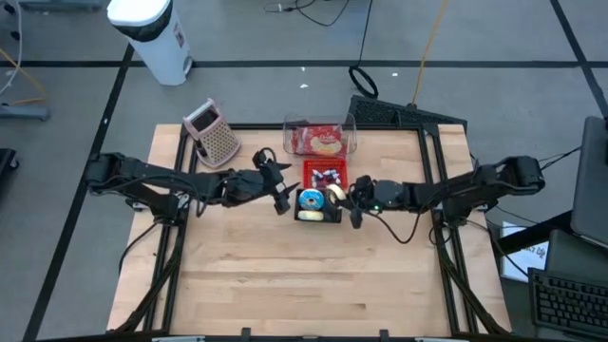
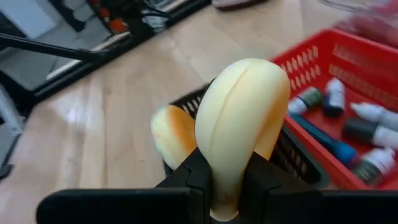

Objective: Pick & Place Food Item
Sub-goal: Put the black doughnut into the black bin

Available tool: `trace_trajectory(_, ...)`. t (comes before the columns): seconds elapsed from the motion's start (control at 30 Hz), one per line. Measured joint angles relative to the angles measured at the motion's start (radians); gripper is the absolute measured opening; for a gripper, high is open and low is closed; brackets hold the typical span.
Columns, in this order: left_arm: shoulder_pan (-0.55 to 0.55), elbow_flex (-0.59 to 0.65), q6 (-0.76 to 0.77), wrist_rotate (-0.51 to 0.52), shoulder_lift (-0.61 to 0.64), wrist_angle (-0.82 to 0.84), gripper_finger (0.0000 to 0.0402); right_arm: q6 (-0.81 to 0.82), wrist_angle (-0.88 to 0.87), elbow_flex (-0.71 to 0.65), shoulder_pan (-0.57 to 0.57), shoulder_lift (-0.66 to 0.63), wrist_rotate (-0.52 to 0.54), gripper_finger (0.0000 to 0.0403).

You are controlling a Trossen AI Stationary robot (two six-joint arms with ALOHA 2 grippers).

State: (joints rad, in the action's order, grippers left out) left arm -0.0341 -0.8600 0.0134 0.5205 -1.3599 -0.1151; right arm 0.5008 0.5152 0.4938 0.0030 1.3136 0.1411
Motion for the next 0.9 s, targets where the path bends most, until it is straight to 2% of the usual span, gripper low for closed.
trace_trajectory(0.13,0.007,0.0,0.021,0.0,-0.006,-0.009,0.0274,0.034,0.005,-0.03,0.043,0.006,0.067,0.0035)
trace_trajectory(0.43,0.022,0.0,0.049,0.001,-0.007,-0.009,0.0274,0.04,0.147,-0.034,0.086,0.098,0.07,0.0035)
trace_trajectory(0.7,0.022,0.0,0.049,0.001,-0.007,-0.008,0.0274,0.061,0.189,-0.034,0.084,0.188,0.071,0.0036)
trace_trajectory(0.9,0.022,0.0,0.049,0.001,-0.007,-0.007,0.0273,0.03,0.198,-0.034,0.084,0.194,0.07,0.0039)
